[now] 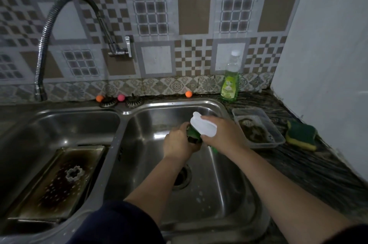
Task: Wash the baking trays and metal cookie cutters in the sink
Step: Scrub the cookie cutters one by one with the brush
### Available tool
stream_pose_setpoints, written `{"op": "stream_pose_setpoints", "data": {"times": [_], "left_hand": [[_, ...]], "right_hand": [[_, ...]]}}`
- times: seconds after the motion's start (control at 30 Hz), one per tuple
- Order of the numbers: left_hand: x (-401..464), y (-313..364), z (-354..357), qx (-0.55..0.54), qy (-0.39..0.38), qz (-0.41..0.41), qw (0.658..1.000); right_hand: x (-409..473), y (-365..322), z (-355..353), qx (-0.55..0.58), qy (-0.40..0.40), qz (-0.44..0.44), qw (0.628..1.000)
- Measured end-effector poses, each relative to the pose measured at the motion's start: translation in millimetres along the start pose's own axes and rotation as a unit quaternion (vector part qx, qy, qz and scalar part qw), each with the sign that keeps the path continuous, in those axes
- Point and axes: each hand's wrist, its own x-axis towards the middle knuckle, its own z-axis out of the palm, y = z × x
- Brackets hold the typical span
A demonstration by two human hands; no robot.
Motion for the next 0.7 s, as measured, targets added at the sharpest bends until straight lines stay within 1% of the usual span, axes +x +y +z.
{"op": "stream_pose_setpoints", "data": {"times": [0.1, 0.17, 0.23, 0.27, 0.3, 0.33, 0.37, 0.4, 0.43, 0.47, 0.5, 0.57, 0.6, 0.63, 0.7], "left_hand": [[0, -8, -5, 0.02, 0.007, -0.028, 0.999], [1, -16, -5, 0.037, 0.004, -0.038, 0.999], [-1, -16, -4, -0.031, 0.008, -0.086, 0.996], [-2, -16, -6, -0.096, 0.01, -0.114, 0.989], [-3, -12, -7, -0.18, -0.007, -0.147, 0.973], [-4, -7, -10, -0.273, -0.041, -0.181, 0.944], [-7, -2, -13, -0.375, -0.087, -0.215, 0.898], [-10, 5, -17, -0.467, -0.138, -0.248, 0.838], [-11, 11, -21, -0.538, -0.178, -0.269, 0.778], [-10, 15, -23, -0.589, -0.198, -0.282, 0.731], [-7, 16, -25, -0.625, -0.197, -0.298, 0.695], [-1, 16, -27, -0.668, -0.166, -0.32, 0.651], [2, 15, -29, -0.68, -0.157, -0.32, 0.64], [3, 13, -31, -0.69, -0.15, -0.321, 0.631], [5, 11, -33, -0.693, -0.148, -0.317, 0.631]], "right_hand": [[-9, -2, 8, 0.021, -0.005, -0.015, 1.0], [-13, 3, 8, 0.065, 0.031, -0.007, 0.997], [-14, 9, 4, 0.147, 0.077, 0.044, 0.985], [-14, 9, 3, 0.2, 0.09, 0.07, 0.973], [-16, 11, 3, 0.241, 0.093, 0.091, 0.962], [-19, 10, 5, 0.267, 0.085, 0.1, 0.955], [-22, 7, 9, 0.281, 0.071, 0.098, 0.952], [-24, 3, 11, 0.289, 0.061, 0.089, 0.951], [-24, -1, 13, 0.287, 0.061, 0.074, 0.953], [-23, -3, 13, 0.273, 0.065, 0.063, 0.958], [-21, -5, 13, 0.25, 0.065, 0.054, 0.965], [-18, -7, 12, 0.199, 0.048, 0.044, 0.978], [-19, -7, 12, 0.18, 0.036, 0.037, 0.982], [-20, -9, 12, 0.168, 0.029, 0.029, 0.985], [-20, -14, 14, 0.162, 0.036, 0.013, 0.986]]}}
